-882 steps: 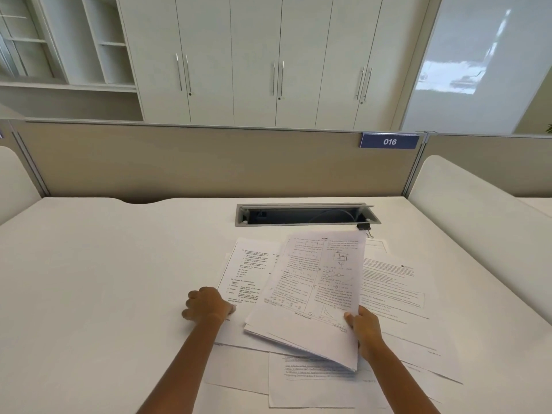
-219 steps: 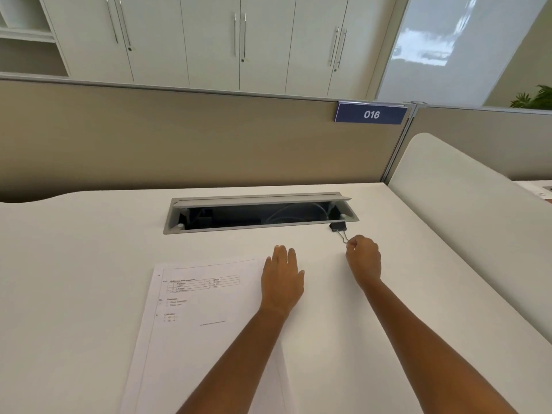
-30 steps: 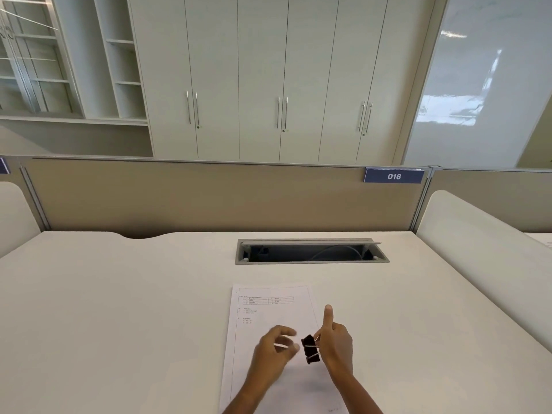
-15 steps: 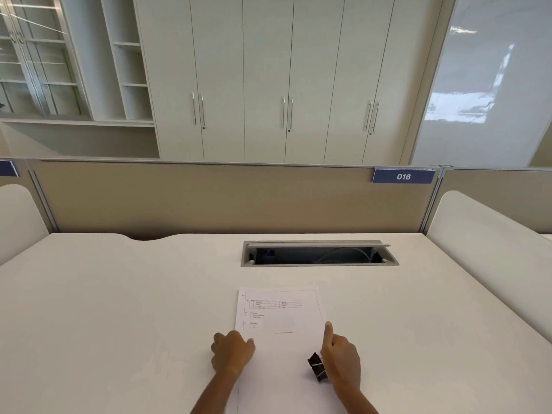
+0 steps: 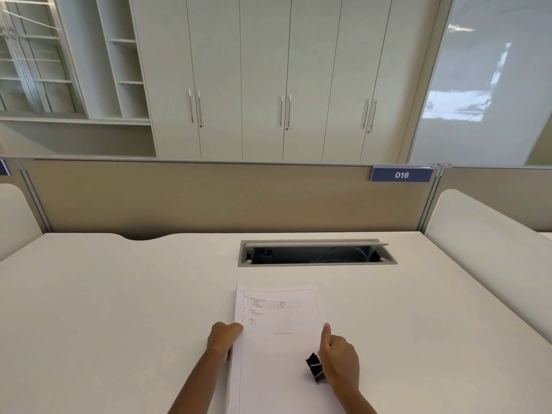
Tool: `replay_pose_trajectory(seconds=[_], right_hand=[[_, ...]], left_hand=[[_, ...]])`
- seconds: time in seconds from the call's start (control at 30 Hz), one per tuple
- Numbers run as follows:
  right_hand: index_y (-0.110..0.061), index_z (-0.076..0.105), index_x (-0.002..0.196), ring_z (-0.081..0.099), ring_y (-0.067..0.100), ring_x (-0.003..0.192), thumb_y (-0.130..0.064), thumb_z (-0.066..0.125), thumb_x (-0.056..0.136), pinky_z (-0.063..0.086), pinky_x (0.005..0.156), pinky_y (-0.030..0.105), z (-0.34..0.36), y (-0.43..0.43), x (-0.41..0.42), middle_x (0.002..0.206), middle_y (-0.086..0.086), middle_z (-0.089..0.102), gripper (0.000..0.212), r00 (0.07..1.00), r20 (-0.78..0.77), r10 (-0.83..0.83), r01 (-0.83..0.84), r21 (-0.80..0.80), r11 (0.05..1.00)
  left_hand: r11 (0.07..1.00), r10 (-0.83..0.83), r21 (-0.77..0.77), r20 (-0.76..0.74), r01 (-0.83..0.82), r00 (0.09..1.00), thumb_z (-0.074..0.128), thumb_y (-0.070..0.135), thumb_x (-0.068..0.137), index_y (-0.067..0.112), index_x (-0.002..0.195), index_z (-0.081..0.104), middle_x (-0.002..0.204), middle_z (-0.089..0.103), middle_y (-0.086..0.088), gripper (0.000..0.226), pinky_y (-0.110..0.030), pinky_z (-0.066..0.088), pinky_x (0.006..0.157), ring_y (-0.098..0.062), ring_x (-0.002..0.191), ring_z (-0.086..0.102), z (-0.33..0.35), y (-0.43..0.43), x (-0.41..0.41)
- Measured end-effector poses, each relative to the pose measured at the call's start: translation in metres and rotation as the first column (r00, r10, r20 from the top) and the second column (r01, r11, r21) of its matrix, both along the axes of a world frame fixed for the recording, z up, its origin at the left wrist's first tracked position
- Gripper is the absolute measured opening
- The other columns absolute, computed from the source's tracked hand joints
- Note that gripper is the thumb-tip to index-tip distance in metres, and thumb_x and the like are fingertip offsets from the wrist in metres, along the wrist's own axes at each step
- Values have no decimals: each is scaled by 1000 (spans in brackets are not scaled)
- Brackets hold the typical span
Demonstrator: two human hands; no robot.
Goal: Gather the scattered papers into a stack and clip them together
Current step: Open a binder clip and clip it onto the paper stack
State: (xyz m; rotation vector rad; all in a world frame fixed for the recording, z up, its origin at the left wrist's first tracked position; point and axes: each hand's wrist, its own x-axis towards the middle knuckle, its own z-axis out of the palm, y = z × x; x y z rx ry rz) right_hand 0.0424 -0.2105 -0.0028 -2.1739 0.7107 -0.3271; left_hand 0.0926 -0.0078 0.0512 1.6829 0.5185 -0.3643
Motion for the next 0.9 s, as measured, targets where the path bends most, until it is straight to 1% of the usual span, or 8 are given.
replay_pose_trajectory(seconds=[0.13, 0.2, 0.33, 0.4, 0.5, 0.67, 0.77, 0.9], right_hand=[[-9, 37, 51, 45, 22, 52, -39, 30, 94, 32, 52, 30, 1, -1, 0, 55, 8, 53, 53, 1000, 5, 13, -13, -1, 1000], [-10, 33, 48, 44, 22, 52, -38, 30, 95, 31, 51, 30, 1, -1, 0, 54, 9, 53, 54, 1000, 3, 15, -15, 3, 1000], [-11, 32, 46, 48, 23, 54, -37, 30, 94, 34, 52, 30, 0, -1, 1, 65, 17, 67, 55, 1000, 1, 7, -7, 6, 1000], [-11, 32, 45, 49, 24, 55, -37, 30, 94, 35, 53, 30, -1, -1, 1, 66, 17, 68, 55, 1000, -3, 6, -6, 5, 1000], [-11, 33, 47, 47, 23, 54, -36, 30, 94, 33, 52, 30, 1, -1, 0, 59, 14, 60, 54, 1000, -12, 4, -4, 4, 1000], [-11, 27, 48, 41, 22, 51, -35, 31, 94, 29, 50, 30, 3, 0, 0, 55, 12, 53, 53, 1000, 1, -7, 7, 7, 1000], [-9, 32, 50, 47, 24, 53, -36, 30, 94, 33, 51, 30, -2, 0, 2, 65, 20, 67, 51, 1000, 0, -19, 19, 5, 1000], [-5, 45, 51, 62, 29, 65, -32, 29, 95, 44, 59, 31, -4, -1, 2, 66, 16, 70, 54, 1000, -8, -28, 28, 8, 1000]], left_hand=[[999, -43, -24, -19, 43, 999, 47, 15, 49, 3, 65, 46, 76, 54, -13, 20, -33, 43, 74, -32, 82, 53, 7, -7, 2], [997, -76, 16, -24, 77, 997, 51, 16, 52, -1, 77, 48, 80, 51, -12, 30, -32, 39, 75, -30, 84, 49, 8, -10, 5], [995, -81, 58, -54, 84, 995, 60, 16, 67, -4, 116, 47, 116, 48, -20, 55, -31, 34, 81, -35, 111, 45, 0, -13, 10], [996, -75, 46, -37, 77, 996, 56, 19, 61, -2, 104, 47, 109, 52, -19, 49, -31, 37, 81, -36, 112, 48, -2, -14, 11], [998, -9, -55, 23, 10, 1000, 62, 11, 69, -6, 85, 50, 83, 54, -11, 27, -31, 39, 78, -31, 90, 51, -4, -13, 14], [996, -34, -82, 65, 40, 997, 61, 13, 86, -11, 115, 58, 99, 61, -19, 37, -36, 48, 85, -32, 91, 58, -11, -11, 24], [990, -83, -110, 44, 87, 996, 60, 18, 87, -7, 117, 58, 102, 62, -19, 39, -37, 47, 90, -32, 93, 59, -12, -12, 25], [990, -83, -110, 91, 93, 992, 59, 15, 88, -7, 115, 60, 98, 62, -17, 35, -36, 47, 85, -30, 91, 59, -15, -12, 26]])
